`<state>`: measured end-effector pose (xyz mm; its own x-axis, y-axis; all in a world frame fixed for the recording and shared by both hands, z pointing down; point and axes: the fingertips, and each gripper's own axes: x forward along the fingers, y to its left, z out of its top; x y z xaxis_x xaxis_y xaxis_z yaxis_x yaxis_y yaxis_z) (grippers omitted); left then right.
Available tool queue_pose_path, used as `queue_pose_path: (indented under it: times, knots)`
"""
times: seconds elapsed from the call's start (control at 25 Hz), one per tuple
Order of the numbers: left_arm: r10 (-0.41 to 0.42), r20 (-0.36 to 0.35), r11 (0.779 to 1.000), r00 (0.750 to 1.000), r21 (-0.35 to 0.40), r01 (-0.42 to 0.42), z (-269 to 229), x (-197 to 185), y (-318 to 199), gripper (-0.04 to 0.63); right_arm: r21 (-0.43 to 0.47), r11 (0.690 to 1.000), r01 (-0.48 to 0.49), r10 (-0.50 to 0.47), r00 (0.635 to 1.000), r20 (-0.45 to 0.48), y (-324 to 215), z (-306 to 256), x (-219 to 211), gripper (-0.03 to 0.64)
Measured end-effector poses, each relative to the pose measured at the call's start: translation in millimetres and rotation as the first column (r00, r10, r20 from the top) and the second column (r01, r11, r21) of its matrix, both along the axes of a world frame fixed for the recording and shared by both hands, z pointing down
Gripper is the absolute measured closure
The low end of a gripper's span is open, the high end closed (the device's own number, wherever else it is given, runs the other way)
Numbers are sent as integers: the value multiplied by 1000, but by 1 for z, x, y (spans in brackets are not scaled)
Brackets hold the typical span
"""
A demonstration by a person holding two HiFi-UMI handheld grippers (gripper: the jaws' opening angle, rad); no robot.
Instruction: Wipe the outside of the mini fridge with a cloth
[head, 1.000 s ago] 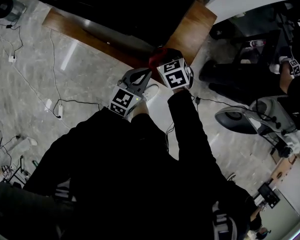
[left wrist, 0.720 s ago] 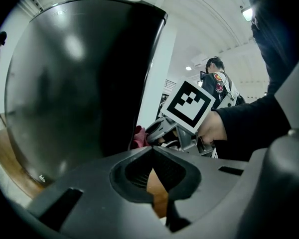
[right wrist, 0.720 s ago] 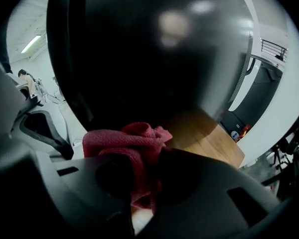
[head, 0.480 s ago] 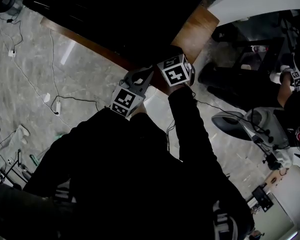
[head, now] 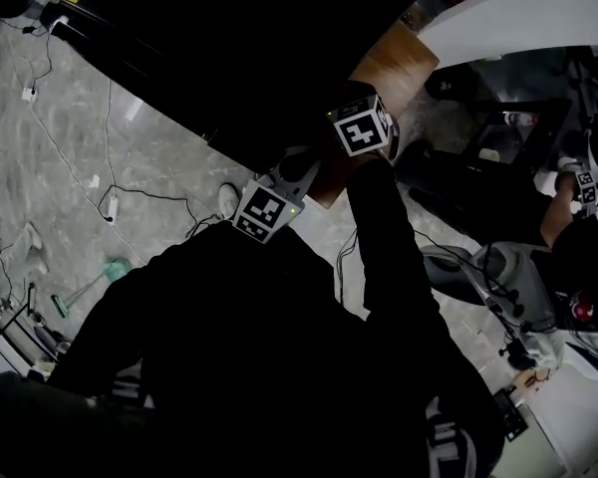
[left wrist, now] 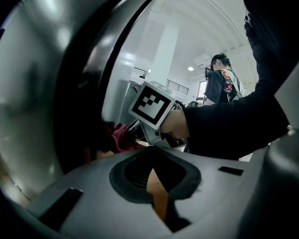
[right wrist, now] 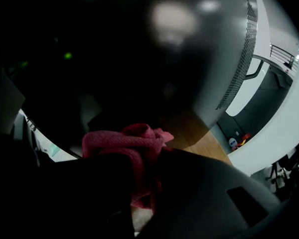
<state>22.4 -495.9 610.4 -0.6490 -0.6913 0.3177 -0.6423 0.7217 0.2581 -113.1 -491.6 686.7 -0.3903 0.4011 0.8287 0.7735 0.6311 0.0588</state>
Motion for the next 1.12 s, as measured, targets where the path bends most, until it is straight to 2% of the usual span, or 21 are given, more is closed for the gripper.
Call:
queue_pose_path:
  times: [0.28, 0.4, 0.6, 0.72, 0.84, 0.96, 1.04, 1.12]
  knots:
    - [-37, 19, 999, 999, -6, 37, -5, -26, -12, 589, 59, 998, 26, -26, 1000, 0, -22, 7, -61, 528]
    - [-27, 24, 999, 999, -20, 28, -7, -29, -23, 589, 83, 996, 27, -28, 1000, 9, -36, 7, -82, 528]
    - [-29, 60, 999, 998, -36, 31, -15, -39, -39, 589, 82, 996, 16, -19, 999, 42, -54, 5, -125, 529]
    - [-9, 76, 999, 997, -50, 13, -19, -35, -46, 589, 66, 997, -26, 22, 998, 65, -68, 3, -135, 529]
    - [34, 74, 999, 997, -39, -31, -25, -27, -47, 589, 14, 995, -101, 99, 991, 86, -79, -12, -129, 529]
    - [83, 65, 996, 994, -22, -81, -29, -14, -44, 589, -90, 985, -148, 158, 981, 109, -80, -40, -106, 529]
    - [118, 63, 993, 991, -8, -117, -32, -4, -42, 589, -172, 969, -179, 200, 973, 112, -80, -57, -83, 529]
    - [155, 60, 988, 986, 7, -156, -35, 5, -38, 589, -264, 937, -228, 253, 965, 68, -79, -66, -48, 529]
